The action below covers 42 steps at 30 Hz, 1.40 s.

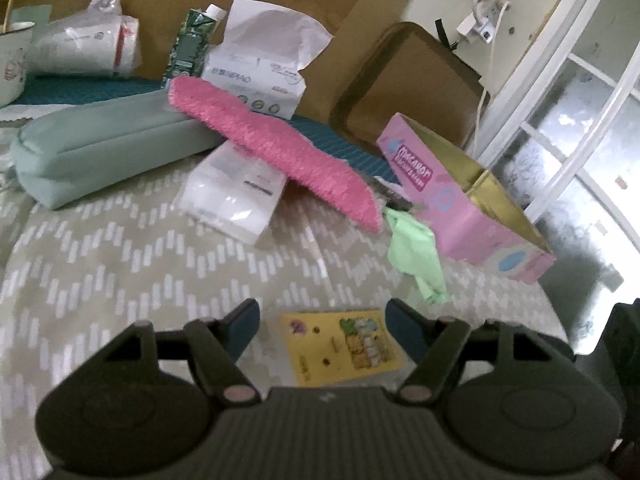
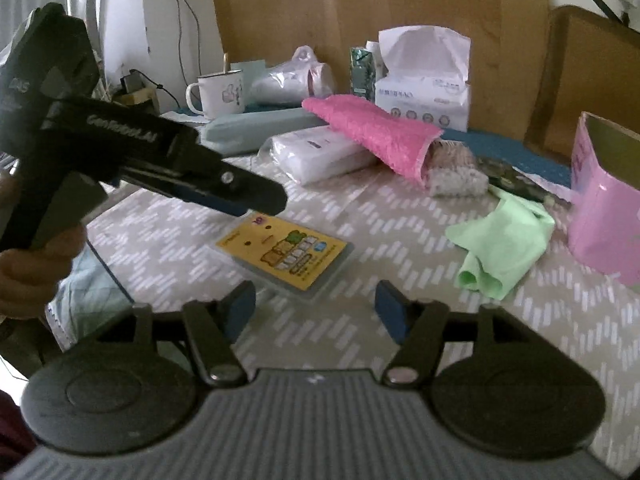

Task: Organize soft objects
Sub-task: 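Carry the yellow packet into the pink tin and release it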

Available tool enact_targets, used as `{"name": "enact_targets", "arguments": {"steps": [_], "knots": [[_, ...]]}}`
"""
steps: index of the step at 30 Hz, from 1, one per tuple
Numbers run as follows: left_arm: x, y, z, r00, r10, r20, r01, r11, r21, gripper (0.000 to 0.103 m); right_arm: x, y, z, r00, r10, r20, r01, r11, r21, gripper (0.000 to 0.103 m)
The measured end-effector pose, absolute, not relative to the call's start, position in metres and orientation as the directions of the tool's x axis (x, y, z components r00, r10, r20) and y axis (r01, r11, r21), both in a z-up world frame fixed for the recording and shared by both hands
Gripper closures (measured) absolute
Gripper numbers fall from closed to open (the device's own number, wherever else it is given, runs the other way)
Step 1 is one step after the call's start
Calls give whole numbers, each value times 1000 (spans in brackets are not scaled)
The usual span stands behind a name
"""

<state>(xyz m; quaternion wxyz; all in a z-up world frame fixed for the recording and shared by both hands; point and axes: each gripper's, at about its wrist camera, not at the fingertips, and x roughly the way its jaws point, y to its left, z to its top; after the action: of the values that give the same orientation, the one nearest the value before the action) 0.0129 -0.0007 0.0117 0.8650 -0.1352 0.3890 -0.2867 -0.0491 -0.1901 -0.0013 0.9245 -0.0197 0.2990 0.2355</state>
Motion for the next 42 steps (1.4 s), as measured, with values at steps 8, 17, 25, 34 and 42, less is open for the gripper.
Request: {"name": "enact_targets", "arguments": {"steps": [8,17,25,34,42], "knots": [[3,-18,9,514,-578,-634,416,814,-405,40,-50,-179,-4,742,413,-528,-458,887,49,44],[28,-116,70,465,-698,-544,638,691,-341,40,-59,-273,27,909,197,-368,-178,980,84,49],[53,-257,97,390,-763,-516,774,575,-265,40,-54,-372,38,950,-59,-306,96,990,106,49],[74,-359,75,339,-744,-575,796,553,-246,40,-33,-425,19,911,-227,-344,262,963,59,48],[74,-358,79,455,-665,-593,753,643,-143,32,-33,-423,14,899,-301,-317,334,941,53,41]]}}
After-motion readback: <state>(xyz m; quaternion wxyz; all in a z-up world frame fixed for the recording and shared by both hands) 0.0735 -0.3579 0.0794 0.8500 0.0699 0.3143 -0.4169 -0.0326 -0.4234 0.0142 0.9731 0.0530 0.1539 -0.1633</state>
